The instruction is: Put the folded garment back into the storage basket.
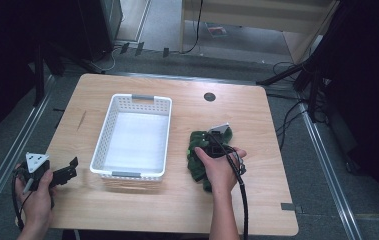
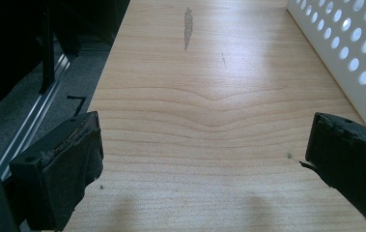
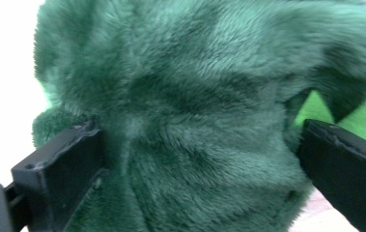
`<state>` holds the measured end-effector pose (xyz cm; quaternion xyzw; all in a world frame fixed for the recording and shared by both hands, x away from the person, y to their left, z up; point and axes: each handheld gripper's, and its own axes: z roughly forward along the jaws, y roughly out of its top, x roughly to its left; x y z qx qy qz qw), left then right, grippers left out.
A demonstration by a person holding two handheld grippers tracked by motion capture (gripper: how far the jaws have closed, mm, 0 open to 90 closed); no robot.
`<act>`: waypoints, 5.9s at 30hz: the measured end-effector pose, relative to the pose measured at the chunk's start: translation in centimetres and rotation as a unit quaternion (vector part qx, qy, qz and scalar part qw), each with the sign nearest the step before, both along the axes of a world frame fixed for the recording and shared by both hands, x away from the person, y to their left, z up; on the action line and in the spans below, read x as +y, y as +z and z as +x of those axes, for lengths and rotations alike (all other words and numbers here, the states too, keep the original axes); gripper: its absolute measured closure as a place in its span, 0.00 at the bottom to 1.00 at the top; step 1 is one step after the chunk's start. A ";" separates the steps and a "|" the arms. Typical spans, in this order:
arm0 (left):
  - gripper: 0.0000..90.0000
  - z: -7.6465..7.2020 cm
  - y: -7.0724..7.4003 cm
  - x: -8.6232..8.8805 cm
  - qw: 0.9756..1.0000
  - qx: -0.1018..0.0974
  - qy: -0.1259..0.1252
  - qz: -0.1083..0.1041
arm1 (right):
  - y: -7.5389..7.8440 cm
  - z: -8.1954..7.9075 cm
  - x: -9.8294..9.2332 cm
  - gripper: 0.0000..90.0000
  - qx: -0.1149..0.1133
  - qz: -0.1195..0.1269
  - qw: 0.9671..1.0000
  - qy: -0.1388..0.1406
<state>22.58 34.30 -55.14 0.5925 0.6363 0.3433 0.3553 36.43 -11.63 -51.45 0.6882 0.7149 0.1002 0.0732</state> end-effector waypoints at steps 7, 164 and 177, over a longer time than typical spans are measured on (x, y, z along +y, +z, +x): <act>0.01 0.0 0.0 0.1 1.000 0.001 0.000 -0.003 | -0.5 0.1 -0.1 0.00 0.003 0.007 1.000 0.000; 0.01 0.3 0.0 0.1 1.000 0.010 0.004 -0.006 | 7.2 -7.7 15.1 0.76 -0.682 0.115 0.719 0.065; 0.01 0.3 0.0 0.2 1.000 0.010 0.003 -0.007 | 6.6 -7.0 18.4 0.76 -0.637 0.129 0.755 0.090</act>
